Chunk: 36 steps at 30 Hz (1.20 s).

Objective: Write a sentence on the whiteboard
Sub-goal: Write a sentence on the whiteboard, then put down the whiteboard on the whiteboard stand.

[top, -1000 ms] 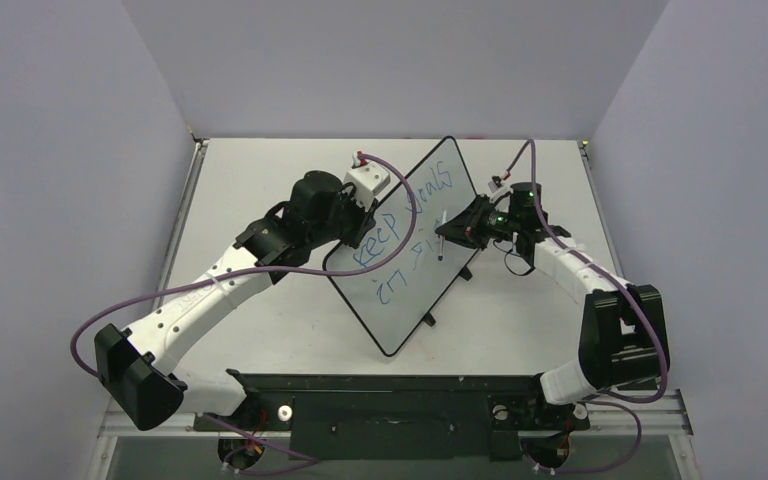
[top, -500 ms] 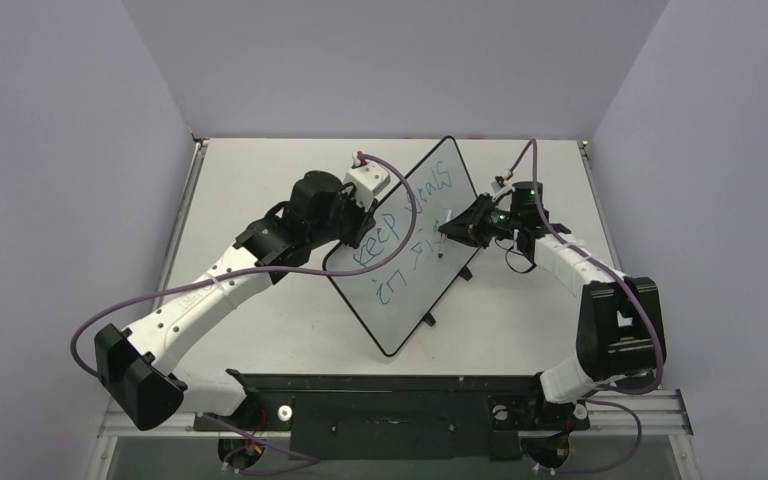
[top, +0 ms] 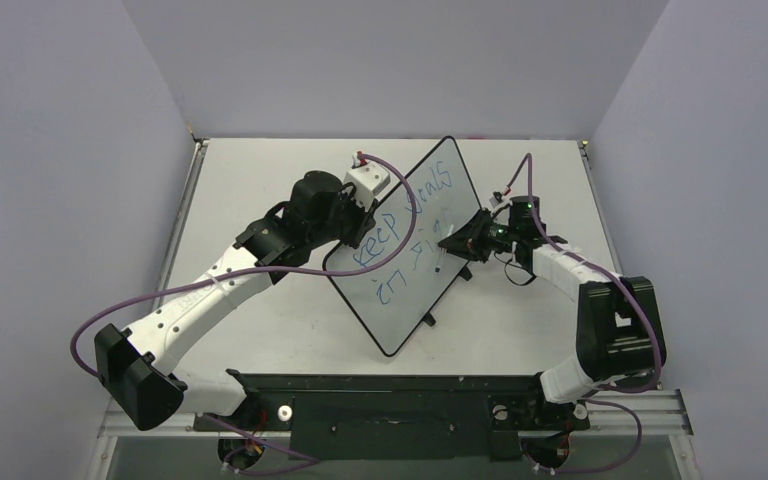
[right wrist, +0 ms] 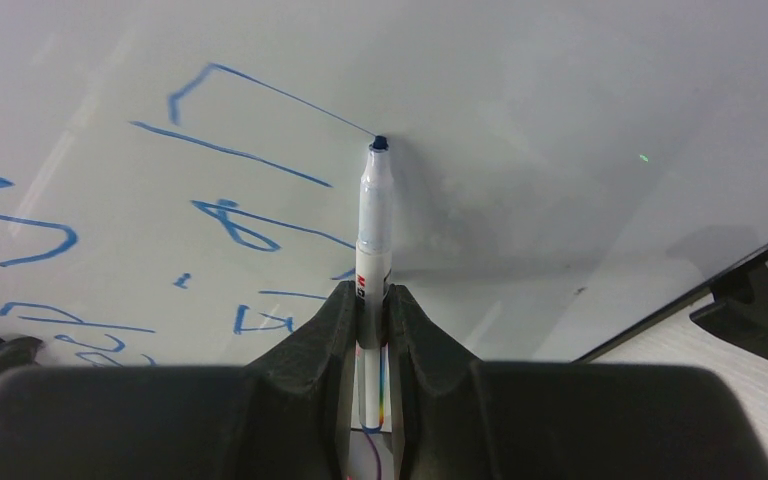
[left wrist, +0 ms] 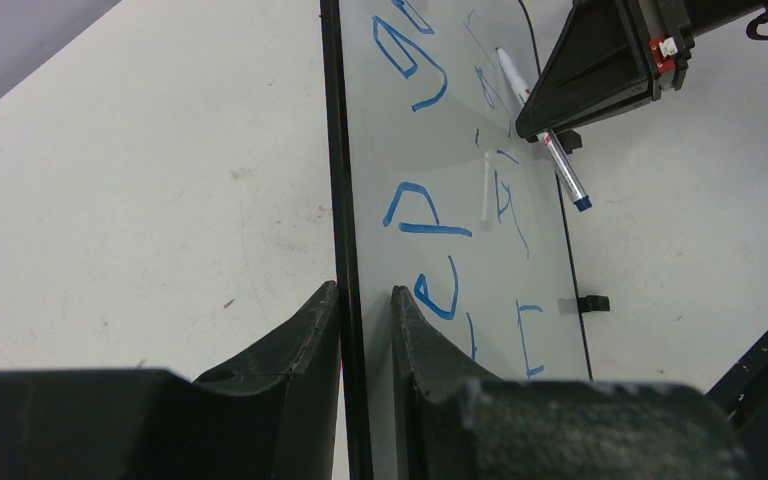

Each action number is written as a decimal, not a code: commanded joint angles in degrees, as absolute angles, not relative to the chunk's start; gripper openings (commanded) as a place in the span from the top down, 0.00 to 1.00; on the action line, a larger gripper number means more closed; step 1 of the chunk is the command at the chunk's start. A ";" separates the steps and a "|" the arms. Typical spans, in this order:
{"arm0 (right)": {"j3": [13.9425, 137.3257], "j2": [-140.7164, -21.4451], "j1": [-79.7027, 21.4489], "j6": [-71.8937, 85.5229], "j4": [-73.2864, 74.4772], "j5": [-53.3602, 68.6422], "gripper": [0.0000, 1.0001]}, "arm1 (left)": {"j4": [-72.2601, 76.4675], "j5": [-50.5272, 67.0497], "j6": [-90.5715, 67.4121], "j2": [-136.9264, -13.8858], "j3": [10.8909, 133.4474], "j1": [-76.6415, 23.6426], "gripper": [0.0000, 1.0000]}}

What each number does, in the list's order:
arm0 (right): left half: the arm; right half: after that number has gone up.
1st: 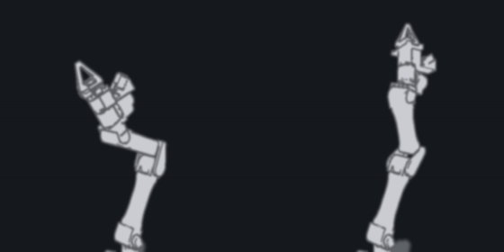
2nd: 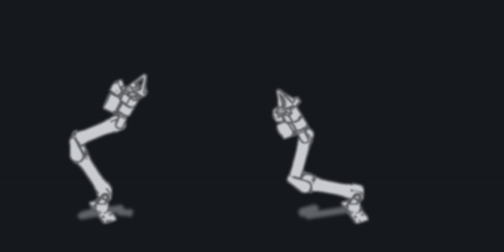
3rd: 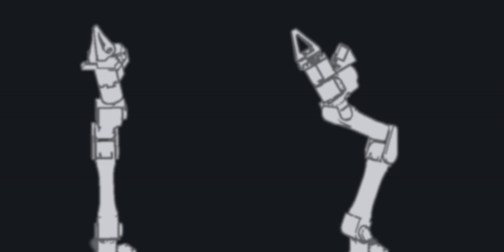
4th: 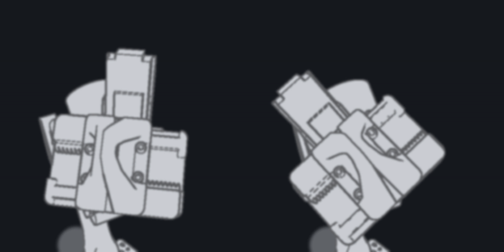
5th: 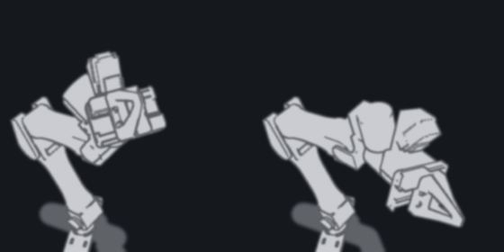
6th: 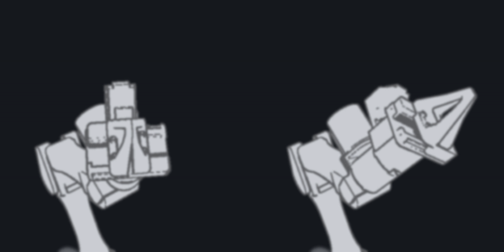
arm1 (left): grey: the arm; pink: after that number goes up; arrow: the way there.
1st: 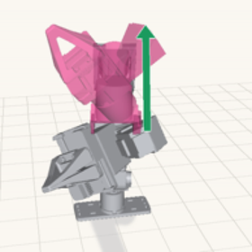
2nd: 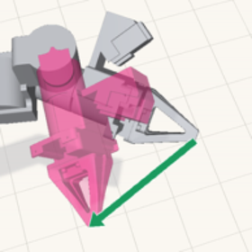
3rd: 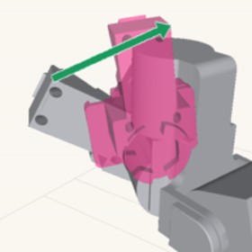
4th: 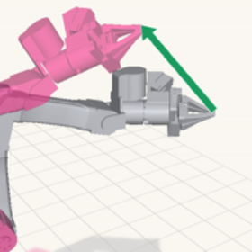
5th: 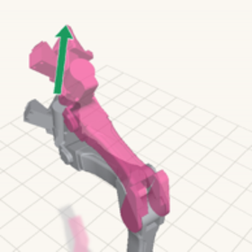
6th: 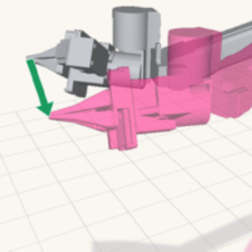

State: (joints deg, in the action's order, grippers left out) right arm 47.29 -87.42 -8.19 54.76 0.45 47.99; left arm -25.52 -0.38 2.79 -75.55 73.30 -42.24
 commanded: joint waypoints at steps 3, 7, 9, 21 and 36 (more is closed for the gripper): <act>45.90 -83.77 -8.09 53.83 -1.60 47.81 1.00 | -31.33 3.54 4.59 -75.41 71.79 -44.37 1.00; 47.77 -79.79 -8.02 50.11 6.67 43.91 1.00 | -31.27 3.53 4.61 -75.32 71.69 -44.41 1.00; 48.38 -77.70 -7.69 48.98 8.59 42.94 1.00 | -31.26 3.54 4.59 -75.19 71.68 -44.43 1.00; 40.16 -69.19 -5.04 65.64 -10.76 52.72 1.00 | -31.16 3.45 4.59 -74.60 71.46 -44.43 1.00; 32.29 -61.97 -11.26 55.76 6.78 52.66 1.00 | -31.38 3.21 4.65 -74.86 71.63 -44.39 1.00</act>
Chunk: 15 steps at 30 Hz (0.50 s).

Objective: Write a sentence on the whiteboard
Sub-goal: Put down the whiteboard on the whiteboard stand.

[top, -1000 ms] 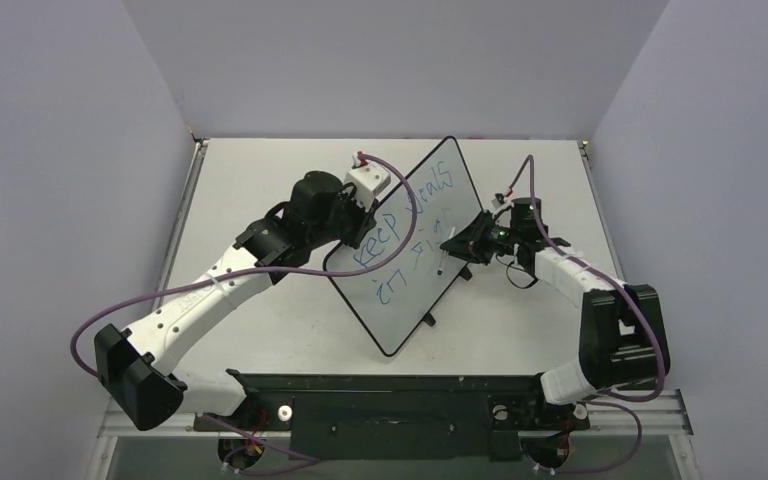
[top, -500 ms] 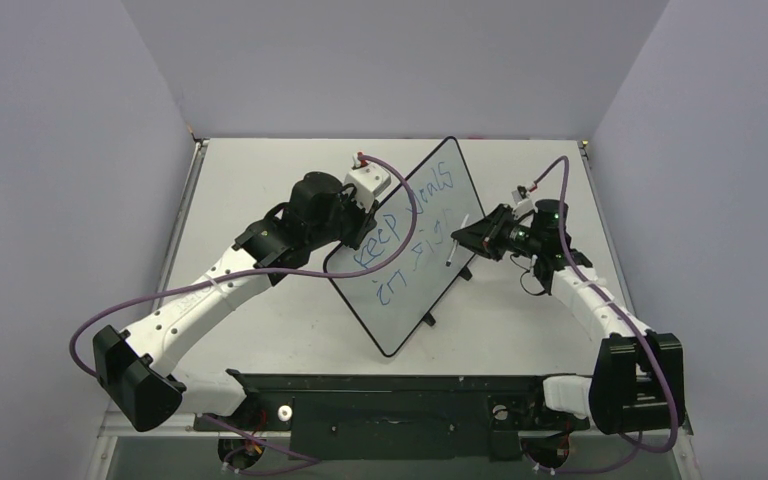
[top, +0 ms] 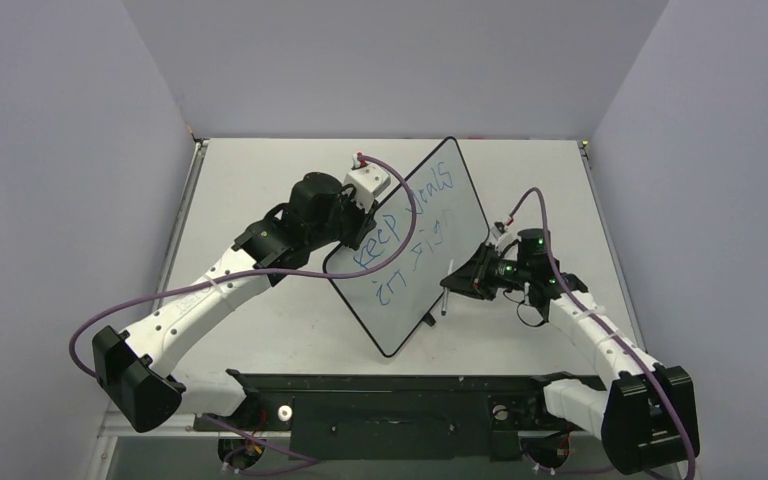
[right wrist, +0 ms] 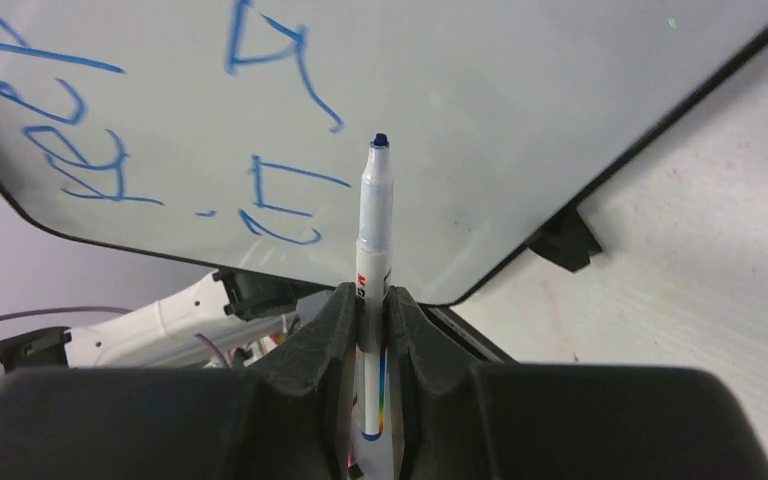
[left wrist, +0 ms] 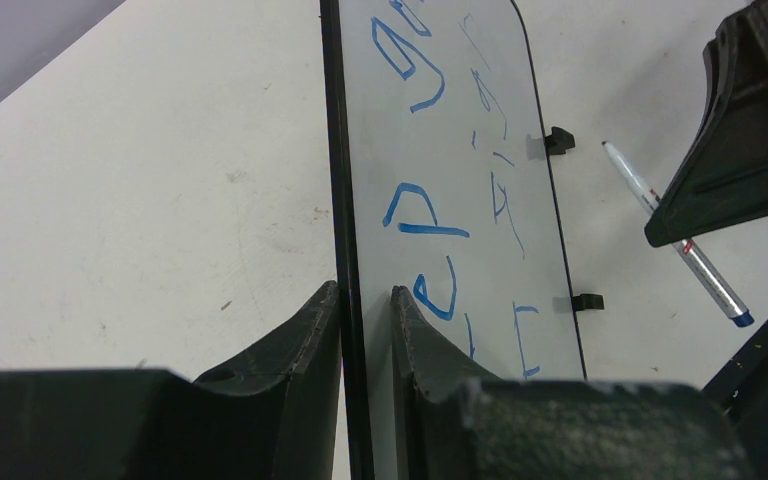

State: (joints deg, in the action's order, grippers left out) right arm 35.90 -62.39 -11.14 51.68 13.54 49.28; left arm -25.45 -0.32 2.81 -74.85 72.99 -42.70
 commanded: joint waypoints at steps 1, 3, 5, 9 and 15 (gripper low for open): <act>31.57 -61.48 -10.55 58.51 2.77 53.31 1.00 | -31.35 3.19 4.63 -74.81 71.56 -44.45 1.00; 29.76 -59.77 -7.72 68.40 -9.98 53.47 1.00 | -31.37 3.08 4.53 -74.88 71.59 -44.45 1.00; 29.43 -60.00 -6.55 79.49 -30.33 53.61 1.00 | -31.32 3.25 4.49 -74.89 71.55 -44.39 1.00; 29.30 -69.14 -5.16 111.49 -69.82 50.99 1.00 | -31.11 3.66 4.40 -74.46 71.42 -44.44 1.00; 26.97 -81.05 -1.50 129.32 -92.40 44.66 1.00 | -30.79 3.37 4.35 -73.35 71.06 -44.44 1.00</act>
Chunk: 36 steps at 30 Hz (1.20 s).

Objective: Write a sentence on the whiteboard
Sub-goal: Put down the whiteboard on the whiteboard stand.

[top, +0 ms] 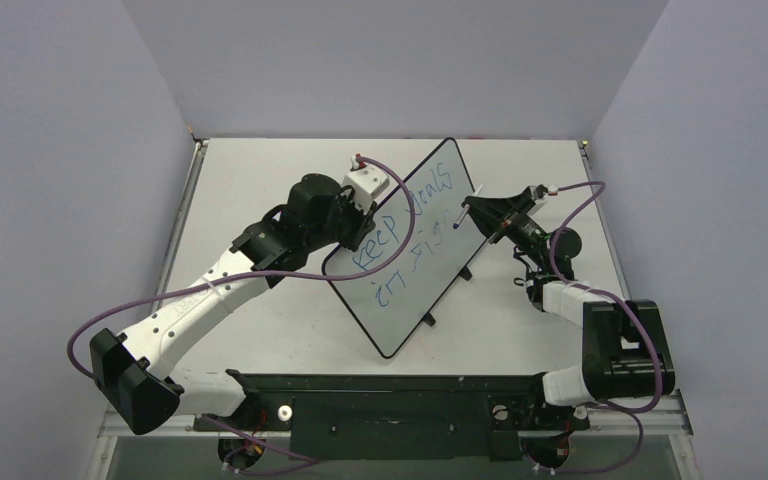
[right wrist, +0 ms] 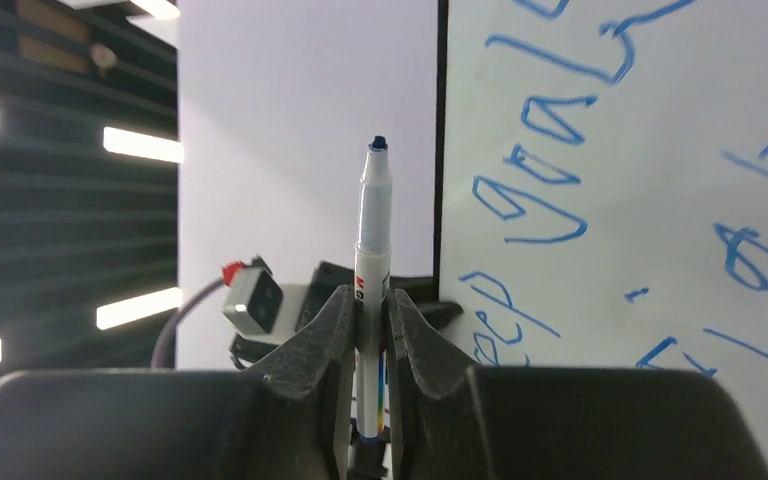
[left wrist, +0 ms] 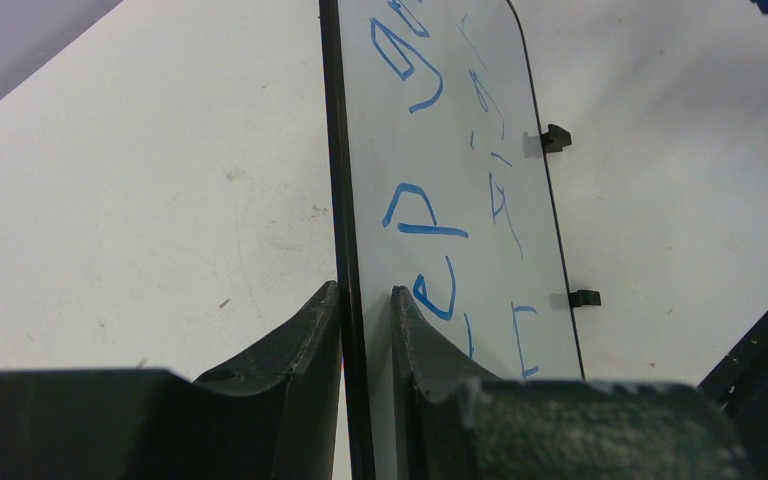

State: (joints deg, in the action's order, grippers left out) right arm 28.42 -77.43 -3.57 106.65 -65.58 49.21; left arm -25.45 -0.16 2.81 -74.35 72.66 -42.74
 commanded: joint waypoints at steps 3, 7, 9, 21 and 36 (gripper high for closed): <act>27.06 -80.94 -1.04 129.52 -92.47 44.52 1.00 | -30.74 3.33 4.39 -73.30 71.00 -44.47 1.00; 28.15 -79.09 -1.00 128.39 -92.48 47.76 1.00 | -30.83 3.34 4.39 -73.38 71.12 -44.41 1.00; 29.14 -78.18 -0.97 127.14 -92.21 50.44 1.00 | -30.80 3.34 4.39 -73.32 71.08 -44.39 1.00; 51.12 -56.39 -6.59 47.25 17.13 32.88 1.00 | -30.38 0.49 4.56 -74.80 70.19 -44.05 1.00; 50.77 -57.66 -8.26 43.26 20.39 31.54 1.00 | -35.16 -1.78 -0.95 -82.01 70.49 -43.32 1.00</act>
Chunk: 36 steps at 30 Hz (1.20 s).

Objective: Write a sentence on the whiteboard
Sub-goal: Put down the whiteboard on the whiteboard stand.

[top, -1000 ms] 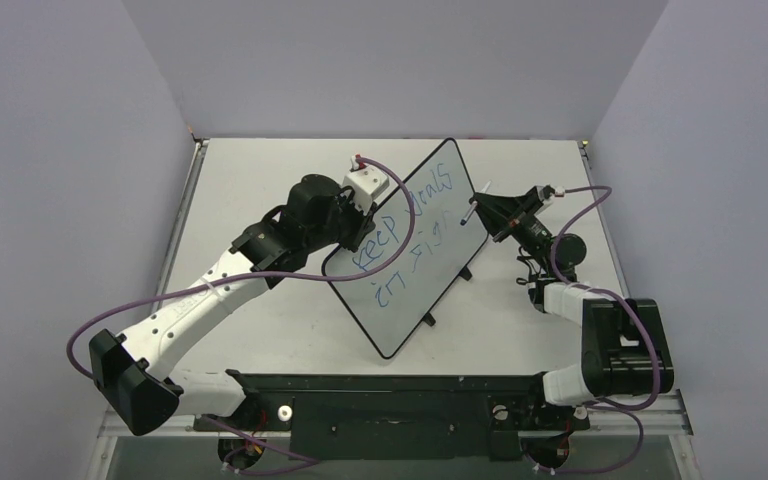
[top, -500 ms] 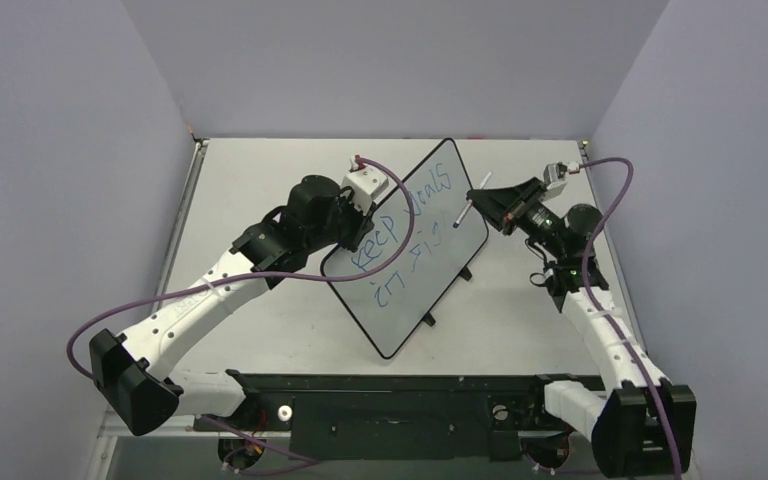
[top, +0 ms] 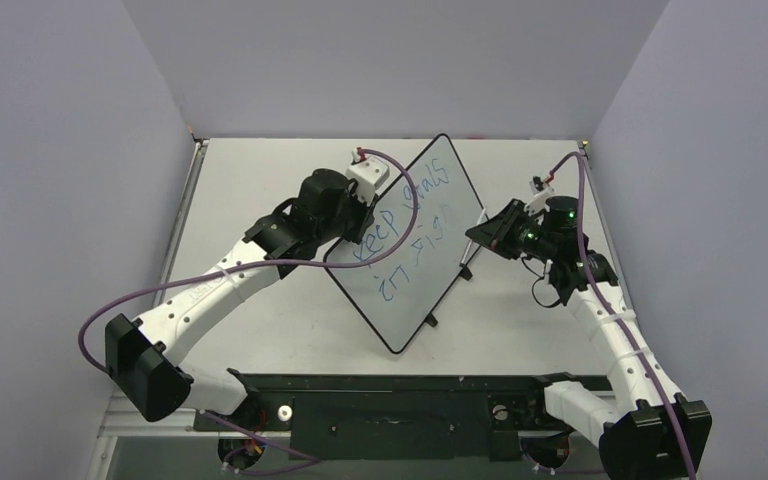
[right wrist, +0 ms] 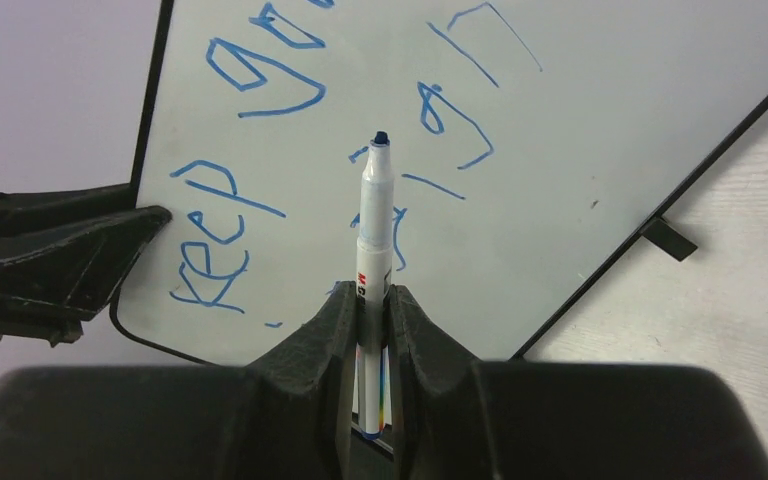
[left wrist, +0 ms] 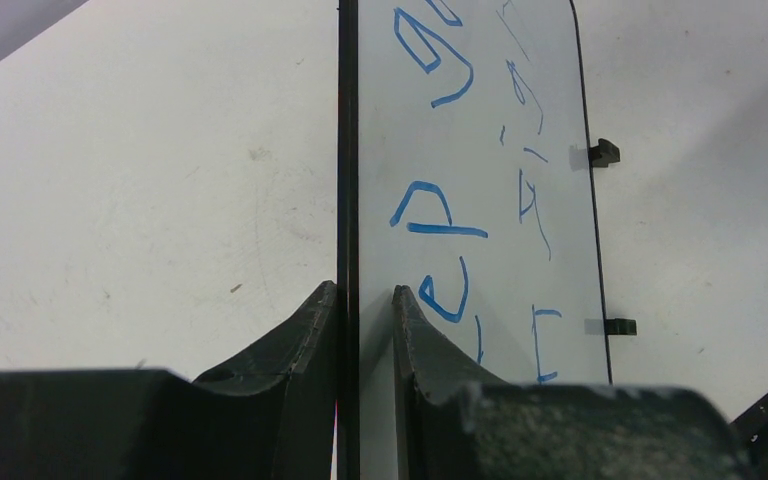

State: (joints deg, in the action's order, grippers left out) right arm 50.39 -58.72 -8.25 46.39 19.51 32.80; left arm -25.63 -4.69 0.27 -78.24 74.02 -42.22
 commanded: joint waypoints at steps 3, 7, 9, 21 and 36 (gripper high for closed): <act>50.43 -57.68 -8.26 43.14 20.37 31.90 1.00 | -34.57 -1.99 -1.75 -82.71 69.38 -42.92 1.00; 49.98 -57.69 -8.24 42.71 20.39 33.03 1.00 | -34.38 -4.19 -2.76 -83.69 68.05 -42.90 1.00; 49.72 -57.72 -8.19 42.47 20.39 33.47 1.00 | -33.73 -5.31 -3.58 -83.83 66.87 -42.80 1.00; 48.90 -57.68 -8.17 41.65 21.11 34.30 1.00 | -31.92 -6.83 -4.93 -81.77 64.50 -42.72 0.99; 48.87 -58.09 -8.20 41.57 21.18 34.10 1.00 | -31.60 -5.53 -4.88 -78.70 66.38 -43.37 0.88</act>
State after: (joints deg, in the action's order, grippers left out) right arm 48.73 -58.70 -8.25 42.57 22.00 33.87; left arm -25.91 -10.76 -5.28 -79.50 65.71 -41.60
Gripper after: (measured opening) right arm 0.105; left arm 0.133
